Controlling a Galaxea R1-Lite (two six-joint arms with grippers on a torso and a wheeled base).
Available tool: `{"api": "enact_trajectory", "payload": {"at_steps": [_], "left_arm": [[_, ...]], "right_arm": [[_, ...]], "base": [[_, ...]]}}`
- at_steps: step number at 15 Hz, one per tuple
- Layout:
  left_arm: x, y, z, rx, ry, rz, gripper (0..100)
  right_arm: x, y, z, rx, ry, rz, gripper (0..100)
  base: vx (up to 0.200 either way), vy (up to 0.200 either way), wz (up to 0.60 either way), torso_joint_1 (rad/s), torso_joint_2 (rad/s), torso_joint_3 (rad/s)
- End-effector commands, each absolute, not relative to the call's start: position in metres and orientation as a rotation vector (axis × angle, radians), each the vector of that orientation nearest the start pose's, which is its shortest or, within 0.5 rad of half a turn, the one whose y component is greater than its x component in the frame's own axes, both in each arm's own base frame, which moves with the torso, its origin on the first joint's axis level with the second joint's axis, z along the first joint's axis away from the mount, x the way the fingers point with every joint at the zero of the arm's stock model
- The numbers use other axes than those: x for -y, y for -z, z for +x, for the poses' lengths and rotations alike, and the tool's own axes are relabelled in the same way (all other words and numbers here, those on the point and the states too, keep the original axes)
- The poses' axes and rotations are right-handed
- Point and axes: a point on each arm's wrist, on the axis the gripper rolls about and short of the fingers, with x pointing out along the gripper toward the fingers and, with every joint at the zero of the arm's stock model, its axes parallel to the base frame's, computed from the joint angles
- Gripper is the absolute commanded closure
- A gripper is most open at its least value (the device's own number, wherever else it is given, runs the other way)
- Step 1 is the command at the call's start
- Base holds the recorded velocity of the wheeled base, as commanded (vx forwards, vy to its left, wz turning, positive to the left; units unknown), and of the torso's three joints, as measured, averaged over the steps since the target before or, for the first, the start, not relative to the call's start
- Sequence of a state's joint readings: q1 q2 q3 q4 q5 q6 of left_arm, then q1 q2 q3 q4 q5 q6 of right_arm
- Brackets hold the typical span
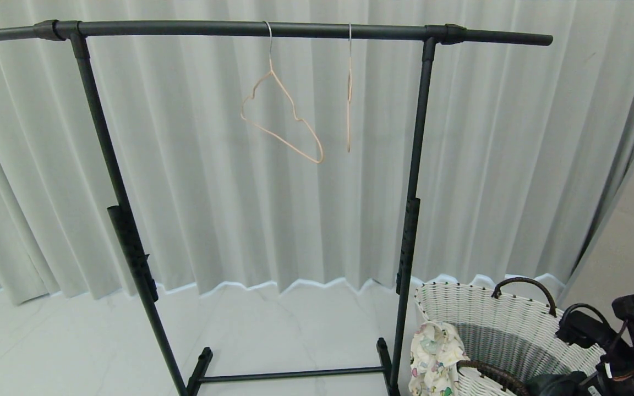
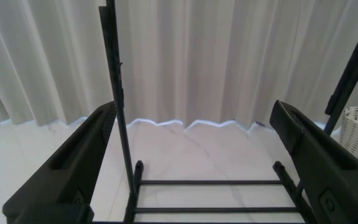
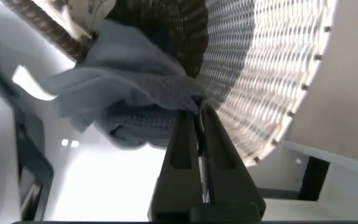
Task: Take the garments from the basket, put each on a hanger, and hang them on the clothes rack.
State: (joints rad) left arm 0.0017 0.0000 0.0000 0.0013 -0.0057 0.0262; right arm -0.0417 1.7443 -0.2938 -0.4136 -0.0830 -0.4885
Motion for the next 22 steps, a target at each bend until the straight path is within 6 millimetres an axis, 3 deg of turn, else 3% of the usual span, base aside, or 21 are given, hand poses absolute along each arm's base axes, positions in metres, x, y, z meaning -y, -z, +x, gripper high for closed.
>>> {"api": "enact_trajectory", "payload": {"at_steps": [1, 4, 6, 9, 11, 15, 20, 22], "left_arm": [[0.000, -0.075, -0.023, 0.000, 0.005, 0.026, 0], [0.000, -0.075, -0.023, 0.000, 0.005, 0.023, 0], [0.000, -0.075, -0.023, 0.000, 0.005, 0.018, 0], [0.000, -0.075, -0.023, -0.002, 0.003, 0.017, 0], [0.000, -0.076, -0.023, -0.001, 0.005, 0.018, 0], [0.000, -0.075, -0.023, -0.002, 0.003, 0.018, 0], [0.000, -0.075, -0.023, -0.002, 0.003, 0.017, 0], [0.000, -0.075, -0.023, 0.000, 0.003, 0.041, 0]], "right_arm": [[0.011, -0.096, 0.200, -0.906, -0.107, -0.469, 100], [0.008, -0.177, 0.189, -0.859, -0.145, -0.454, 100], [0.005, -0.216, 0.175, -0.785, -0.142, -0.464, 100], [-0.002, -0.252, 0.157, -0.648, -0.149, -0.481, 100], [-0.007, -0.268, 0.148, -0.586, -0.166, -0.492, 100], [-0.021, -0.288, 0.140, -0.524, -0.231, -0.445, 100], [-0.038, -0.297, 0.134, -0.495, -0.338, -0.437, 100], [-0.051, -0.298, 0.134, -0.487, -0.414, -0.414, 100]], "base": [[0.000, 0.000, 0.00, 0.000, 0.00, 0.000], [0.000, 0.000, 0.00, 0.000, 0.00, 0.000], [0.000, 0.000, 0.00, 0.000, 0.00, 0.000], [0.000, 0.000, 0.00, 0.000, 0.00, 0.000], [0.000, 0.000, 0.00, 0.000, 0.00, 0.000], [-0.200, 0.000, 0.00, 0.008, 0.00, 0.004], [-0.200, 0.000, 0.00, 0.000, 0.00, 0.004], [0.000, 0.000, 0.00, 0.000, 0.00, 0.000]]}}
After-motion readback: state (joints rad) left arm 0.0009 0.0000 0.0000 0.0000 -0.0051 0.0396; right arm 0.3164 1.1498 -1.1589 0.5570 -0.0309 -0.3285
